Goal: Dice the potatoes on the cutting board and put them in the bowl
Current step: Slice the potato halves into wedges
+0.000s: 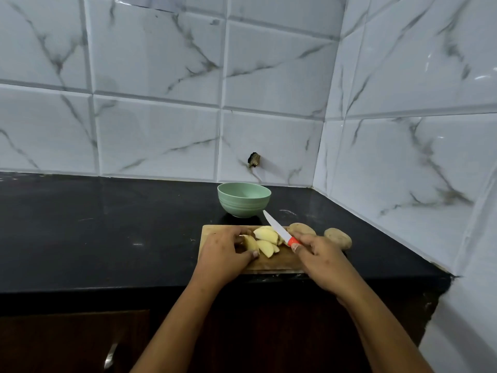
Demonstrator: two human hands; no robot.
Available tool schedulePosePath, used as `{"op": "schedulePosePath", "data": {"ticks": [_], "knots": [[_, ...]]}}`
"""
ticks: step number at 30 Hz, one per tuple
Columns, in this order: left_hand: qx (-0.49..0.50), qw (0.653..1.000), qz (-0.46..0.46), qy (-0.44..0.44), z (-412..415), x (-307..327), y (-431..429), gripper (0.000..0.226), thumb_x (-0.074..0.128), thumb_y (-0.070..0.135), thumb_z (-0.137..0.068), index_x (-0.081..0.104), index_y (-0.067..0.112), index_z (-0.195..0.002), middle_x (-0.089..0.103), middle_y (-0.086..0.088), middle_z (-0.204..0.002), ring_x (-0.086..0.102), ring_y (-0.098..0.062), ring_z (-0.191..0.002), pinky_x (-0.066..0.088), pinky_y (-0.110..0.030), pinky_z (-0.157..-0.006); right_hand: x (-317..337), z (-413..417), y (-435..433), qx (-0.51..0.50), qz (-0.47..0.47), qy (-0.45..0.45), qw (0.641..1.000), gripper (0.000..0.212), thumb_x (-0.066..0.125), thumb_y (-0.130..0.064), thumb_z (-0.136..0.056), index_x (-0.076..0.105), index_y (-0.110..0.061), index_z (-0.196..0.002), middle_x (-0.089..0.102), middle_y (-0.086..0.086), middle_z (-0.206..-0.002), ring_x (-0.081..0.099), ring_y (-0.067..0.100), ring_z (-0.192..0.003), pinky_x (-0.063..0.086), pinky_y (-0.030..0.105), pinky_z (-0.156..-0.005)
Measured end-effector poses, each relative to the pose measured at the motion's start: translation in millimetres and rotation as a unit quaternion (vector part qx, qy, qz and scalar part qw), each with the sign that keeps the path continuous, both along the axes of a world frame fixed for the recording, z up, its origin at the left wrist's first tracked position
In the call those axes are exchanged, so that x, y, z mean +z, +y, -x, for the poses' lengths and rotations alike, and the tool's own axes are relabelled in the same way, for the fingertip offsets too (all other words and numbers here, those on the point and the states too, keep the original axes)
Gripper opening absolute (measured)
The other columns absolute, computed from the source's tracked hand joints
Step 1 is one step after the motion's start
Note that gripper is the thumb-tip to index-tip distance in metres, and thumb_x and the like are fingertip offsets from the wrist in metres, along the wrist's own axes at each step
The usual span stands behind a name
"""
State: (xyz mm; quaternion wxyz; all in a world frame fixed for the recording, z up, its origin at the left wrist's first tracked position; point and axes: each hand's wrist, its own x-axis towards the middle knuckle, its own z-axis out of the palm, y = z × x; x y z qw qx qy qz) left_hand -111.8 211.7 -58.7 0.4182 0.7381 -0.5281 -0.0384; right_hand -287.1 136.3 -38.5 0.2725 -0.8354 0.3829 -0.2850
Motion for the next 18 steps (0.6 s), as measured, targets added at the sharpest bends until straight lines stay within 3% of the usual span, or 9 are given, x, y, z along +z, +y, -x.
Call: {"op": "schedulePosePath", "data": {"ticks": [5,8,11,14,18], "knots": [[0.000,1.000,0.008,-0.008,-0.8,-2.6,-2.5,0.049,0.074,0.030,-0.080,0.059,0.032,-0.126,0.063,0.012,-0.121,0.058,0.000,-0.108,0.039,-0.010,-0.085,-13.6,-12.0,19.7,-0.001,0.051,0.040,0.998,0.041,0.043,-0.036,-0.100,0.044,-0.036,-0.142,0.061,-0.009,-0.115,0.052,0.002,-0.085,0.045,0.022,-0.071],[0.009,0.999,-0.005,-0.035,-0.7,-2.3,-3.3,0.049,0.072,0.034,-0.081,0.059,0.029,-0.128,0.065,0.012,-0.116,0.058,-0.002,-0.103,0.041,-0.013,-0.084,-18.1,-17.4,29.1,-0.011,0.089,0.073,0.993,0.040,0.039,-0.037,-0.100,0.043,-0.040,-0.140,0.064,-0.010,-0.100,0.052,0.004,-0.077,0.040,0.024,-0.059],[0.013,0.999,-0.003,-0.045,-0.1,-2.0,-2.7,0.046,0.071,0.033,-0.083,0.059,0.028,-0.127,0.066,0.010,-0.115,0.056,-0.001,-0.098,0.040,-0.013,-0.082,-18.3,-19.2,34.2,-0.020,0.113,0.093,0.989,0.039,0.038,-0.036,-0.101,0.043,-0.040,-0.140,0.063,-0.012,-0.107,0.056,0.005,-0.089,0.048,0.026,-0.068],[0.011,0.999,-0.004,-0.049,1.4,-1.0,-2.4,0.046,0.070,0.034,-0.083,0.059,0.027,-0.127,0.065,0.009,-0.117,0.057,-0.004,-0.099,0.039,-0.015,-0.082,-15.0,-16.3,36.1,-0.023,0.124,0.078,0.989,0.039,0.037,-0.036,-0.102,0.043,-0.039,-0.140,0.060,-0.014,-0.089,0.052,0.002,-0.070,0.036,0.017,-0.054],[0.015,0.998,-0.015,-0.053,2.1,-0.3,-2.4,0.048,0.068,0.036,-0.085,0.056,0.027,-0.130,0.065,0.010,-0.118,0.057,-0.005,-0.104,0.037,-0.013,-0.081,-8.9,-13.3,42.0,-0.027,0.152,0.080,0.985,0.041,0.034,-0.036,-0.102,0.037,-0.041,-0.143,0.056,-0.016,-0.085,0.050,0.002,-0.066,0.031,0.017,-0.049]]}}
